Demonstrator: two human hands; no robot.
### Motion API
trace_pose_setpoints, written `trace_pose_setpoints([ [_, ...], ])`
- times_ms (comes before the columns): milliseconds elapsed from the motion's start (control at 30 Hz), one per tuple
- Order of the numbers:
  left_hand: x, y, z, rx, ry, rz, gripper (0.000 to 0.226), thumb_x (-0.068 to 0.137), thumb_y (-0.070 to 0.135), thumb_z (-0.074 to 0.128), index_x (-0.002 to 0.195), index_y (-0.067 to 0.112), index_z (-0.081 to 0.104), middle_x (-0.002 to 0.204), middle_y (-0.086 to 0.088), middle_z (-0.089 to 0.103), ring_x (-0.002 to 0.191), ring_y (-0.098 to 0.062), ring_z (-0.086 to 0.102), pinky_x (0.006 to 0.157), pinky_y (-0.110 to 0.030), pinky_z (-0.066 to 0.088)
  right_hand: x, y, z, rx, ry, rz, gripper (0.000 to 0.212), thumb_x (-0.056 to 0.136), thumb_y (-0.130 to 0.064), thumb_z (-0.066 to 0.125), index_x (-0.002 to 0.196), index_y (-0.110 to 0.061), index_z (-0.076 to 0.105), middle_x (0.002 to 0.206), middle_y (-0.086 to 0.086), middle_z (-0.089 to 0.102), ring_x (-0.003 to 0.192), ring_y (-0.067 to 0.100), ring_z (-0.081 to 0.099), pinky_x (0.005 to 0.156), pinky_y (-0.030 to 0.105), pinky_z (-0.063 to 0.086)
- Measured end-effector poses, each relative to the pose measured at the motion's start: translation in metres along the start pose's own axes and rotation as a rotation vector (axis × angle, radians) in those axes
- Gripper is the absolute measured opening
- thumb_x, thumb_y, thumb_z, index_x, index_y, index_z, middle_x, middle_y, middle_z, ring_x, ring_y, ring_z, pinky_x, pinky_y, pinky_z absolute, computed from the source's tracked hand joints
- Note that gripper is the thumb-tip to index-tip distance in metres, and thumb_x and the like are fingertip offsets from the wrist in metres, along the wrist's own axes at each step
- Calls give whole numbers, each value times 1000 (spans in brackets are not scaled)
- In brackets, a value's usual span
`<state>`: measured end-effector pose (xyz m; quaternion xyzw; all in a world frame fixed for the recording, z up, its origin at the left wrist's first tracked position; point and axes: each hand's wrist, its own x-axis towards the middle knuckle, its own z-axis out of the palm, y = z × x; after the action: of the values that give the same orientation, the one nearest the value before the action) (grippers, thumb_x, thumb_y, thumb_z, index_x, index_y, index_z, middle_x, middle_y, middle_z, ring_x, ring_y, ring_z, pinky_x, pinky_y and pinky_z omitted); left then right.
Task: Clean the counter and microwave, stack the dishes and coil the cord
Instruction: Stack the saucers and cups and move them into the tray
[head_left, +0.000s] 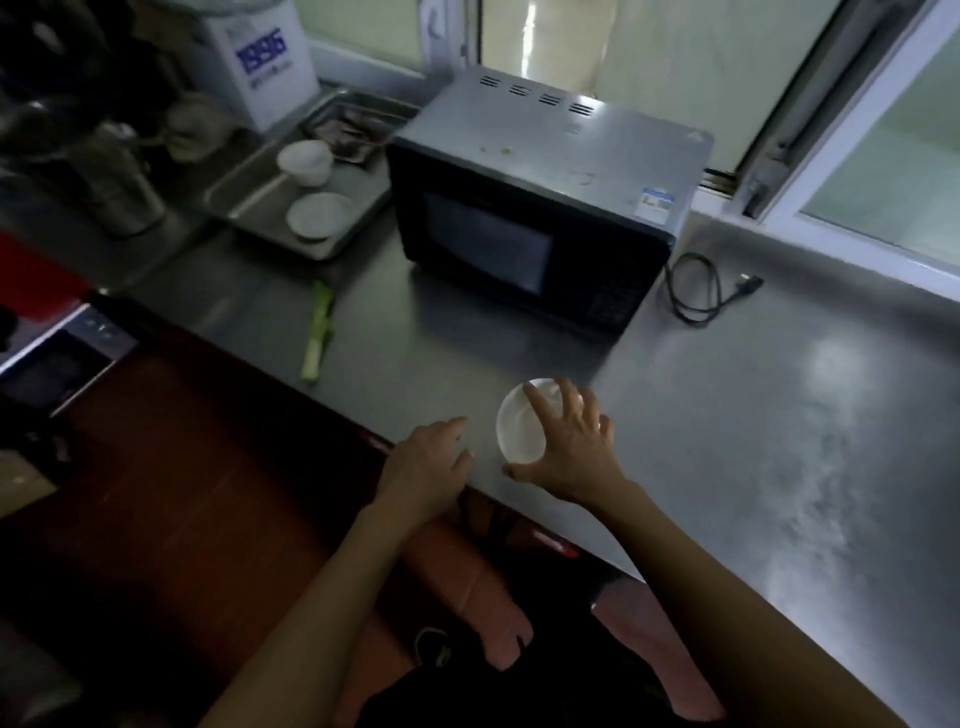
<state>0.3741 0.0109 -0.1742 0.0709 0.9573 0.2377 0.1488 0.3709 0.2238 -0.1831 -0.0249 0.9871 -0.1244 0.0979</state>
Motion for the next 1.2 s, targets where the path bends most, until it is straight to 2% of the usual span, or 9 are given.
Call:
trace_pose_setpoints([
  [100,-19,-38,-15,-20,70,-59,49,96,36,50,144,22,48,141,-1,55,127,-22,50,105,-37,42,7,-44,2,-27,-11,-108,114,61,-78,67,152,-41,7,160,4,3,142,37,12,109,59,28],
  [300,-54,-96,-40,-68,254,-175,36,97,39,51,130,26,59,127,3,61,116,-20,57,95,-35,48,37,-113,7,-111,-71,-295,117,62,-79,66,153,-39,5,160,7,1,145,38,8,112,55,25],
  [567,-57,-171,-56,-161,311,-364,39,97,41,52,133,27,56,127,4,61,116,-18,57,95,-39,51,80,-170,32,-134,-107,-399,117,60,-79,67,153,-38,11,161,8,4,144,40,11,108,58,30],
  [733,-10,-195,-71,-146,313,-375,36,97,38,54,130,25,59,123,4,62,112,-18,59,92,-39,52,128,-188,47,-110,-145,-386,117,60,-79,67,154,-37,12,161,9,4,145,40,10,108,60,29],
  [933,86,-210,-91,-93,282,-339,33,93,33,59,122,21,67,117,-1,66,107,-23,61,86,-34,50,187,-186,53,-59,-167,-301,116,62,-77,69,154,-35,13,162,10,4,145,40,9,108,62,30],
  [1067,143,-218,-100,-91,221,-345,35,92,31,60,123,16,66,118,-8,65,109,-30,60,88,-43,51,222,-186,57,-41,-169,-264,116,61,-79,68,154,-35,14,161,10,4,145,40,10,106,61,32],
  [1200,183,-227,-99,-86,192,-389,43,89,32,61,130,20,59,122,-8,61,112,-31,57,91,-45,49,243,-186,59,-12,-194,-238,116,62,-80,67,154,-34,13,162,11,3,144,40,9,106,61,30],
])
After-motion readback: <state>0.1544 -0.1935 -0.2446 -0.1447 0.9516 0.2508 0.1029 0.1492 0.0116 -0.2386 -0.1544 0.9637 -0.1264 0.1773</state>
